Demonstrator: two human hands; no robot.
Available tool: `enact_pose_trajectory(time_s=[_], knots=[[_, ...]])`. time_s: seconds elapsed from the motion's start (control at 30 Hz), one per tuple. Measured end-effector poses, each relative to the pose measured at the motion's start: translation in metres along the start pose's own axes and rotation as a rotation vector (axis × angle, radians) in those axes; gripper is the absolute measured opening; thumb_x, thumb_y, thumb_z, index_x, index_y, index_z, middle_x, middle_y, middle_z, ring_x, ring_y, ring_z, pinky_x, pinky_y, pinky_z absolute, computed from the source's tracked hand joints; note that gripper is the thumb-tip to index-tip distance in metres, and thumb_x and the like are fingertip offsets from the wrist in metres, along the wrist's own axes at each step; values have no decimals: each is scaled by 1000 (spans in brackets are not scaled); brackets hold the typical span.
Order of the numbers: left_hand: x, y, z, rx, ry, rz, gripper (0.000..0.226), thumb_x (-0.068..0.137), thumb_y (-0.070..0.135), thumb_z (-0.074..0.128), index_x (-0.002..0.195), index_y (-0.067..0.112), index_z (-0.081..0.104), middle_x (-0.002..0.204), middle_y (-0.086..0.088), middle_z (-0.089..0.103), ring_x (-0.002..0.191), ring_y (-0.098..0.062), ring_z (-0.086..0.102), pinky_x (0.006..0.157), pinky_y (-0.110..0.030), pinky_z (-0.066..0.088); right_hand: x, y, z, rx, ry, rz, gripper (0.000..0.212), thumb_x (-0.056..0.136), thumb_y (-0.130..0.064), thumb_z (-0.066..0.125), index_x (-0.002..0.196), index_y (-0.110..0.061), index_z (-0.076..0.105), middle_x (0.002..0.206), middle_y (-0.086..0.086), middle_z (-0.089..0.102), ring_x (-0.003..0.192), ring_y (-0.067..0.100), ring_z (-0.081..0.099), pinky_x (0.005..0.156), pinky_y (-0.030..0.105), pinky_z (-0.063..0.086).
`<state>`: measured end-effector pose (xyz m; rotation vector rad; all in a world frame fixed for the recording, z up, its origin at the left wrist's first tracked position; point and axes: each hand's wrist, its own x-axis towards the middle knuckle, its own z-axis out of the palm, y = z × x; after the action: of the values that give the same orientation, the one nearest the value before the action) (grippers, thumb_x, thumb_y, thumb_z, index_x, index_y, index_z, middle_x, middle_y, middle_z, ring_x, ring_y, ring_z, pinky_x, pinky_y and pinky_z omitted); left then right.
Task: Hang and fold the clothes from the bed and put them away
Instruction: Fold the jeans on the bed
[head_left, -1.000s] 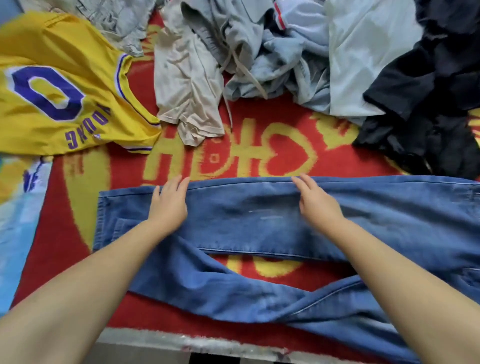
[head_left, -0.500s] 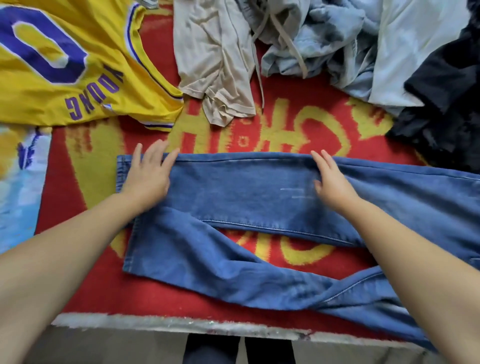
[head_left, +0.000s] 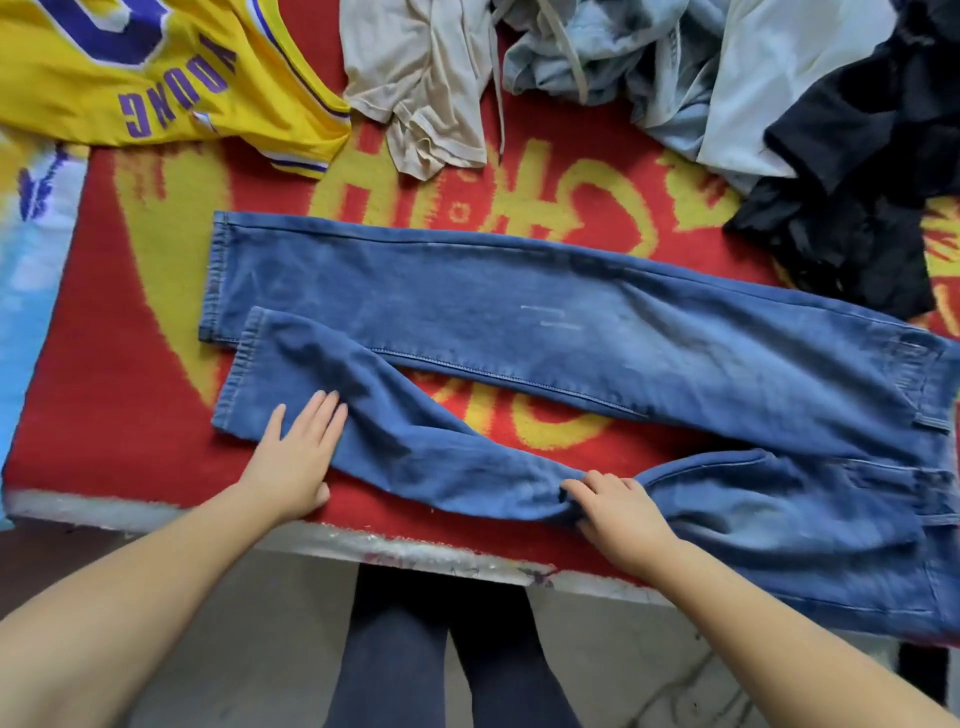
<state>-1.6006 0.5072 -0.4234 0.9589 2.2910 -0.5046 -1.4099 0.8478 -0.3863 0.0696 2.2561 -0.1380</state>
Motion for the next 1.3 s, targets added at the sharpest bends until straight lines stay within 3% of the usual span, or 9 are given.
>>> enact_pose_trajectory(time_s=[0.1,0.17,0.27,0.5,0.67,0.87,1.07,1.2,1.3], knots=[[-4,10,2,106,-83,-18,95,85,31,55,150,5,-9,158,-14,-15,147,-25,-9,116,-48,9,-4,3,-1,-66,59,3,25,97,-21,35,113,-22,55,113,2,59,105,25,54,87,34,33],[-4,9,-5,-10,54,-10,70,91,15,53,150,1,18,157,-21,14,145,-33,19,112,-46,26,-7,5,-5,-52,80,-52,23,95,-21,36,105,-21,57,107,1,62,102,27,56,86,35,34],[6,2,-31,-303,320,-31,25,83,-5,51,102,-3,68,102,-27,66,96,-43,62,86,-47,50,-17,12,-14,-4,125,-109,12,90,-22,42,93,-20,54,101,2,66,97,29,58,82,34,35],[-27,-53,-98,-363,-388,53,10,80,15,54,76,22,60,78,2,65,76,-18,59,63,-25,42,-33,19,-48,387,-176,-83,13,82,-15,52,72,-18,45,74,-1,53,75,20,48,64,32,30],[-7,-89,-114,-179,-364,-140,15,83,17,53,93,22,64,97,-2,66,88,-21,59,75,-26,47,2,20,-70,337,22,13,2,85,-14,52,86,-16,54,84,3,58,87,27,56,68,33,33],[25,-51,-68,0,44,-298,64,90,29,53,146,15,26,146,-15,32,138,-28,27,113,-50,18,23,-4,-45,353,506,87,50,82,0,56,132,-4,53,135,17,51,125,37,46,103,44,36],[-35,8,-4,-43,136,107,94,52,20,79,140,9,47,148,-22,37,134,-36,41,98,-64,36,-6,-41,26,74,30,23,79,95,-36,45,151,-33,-11,155,2,-30,145,27,-22,113,61,10],[-41,-22,40,-2,-61,-62,103,83,19,59,143,23,-25,149,-13,-36,142,-30,-23,108,-63,11,-11,-34,51,46,-197,42,95,93,-46,52,145,-37,-26,146,-3,-45,142,27,-30,108,68,10],[-39,-27,43,43,-103,-52,96,89,3,45,136,21,-37,143,-14,-44,144,-27,-23,109,-60,11,-11,-32,53,5,-181,80,104,92,-16,53,136,-37,-39,147,-4,-44,142,25,-30,108,68,10]])
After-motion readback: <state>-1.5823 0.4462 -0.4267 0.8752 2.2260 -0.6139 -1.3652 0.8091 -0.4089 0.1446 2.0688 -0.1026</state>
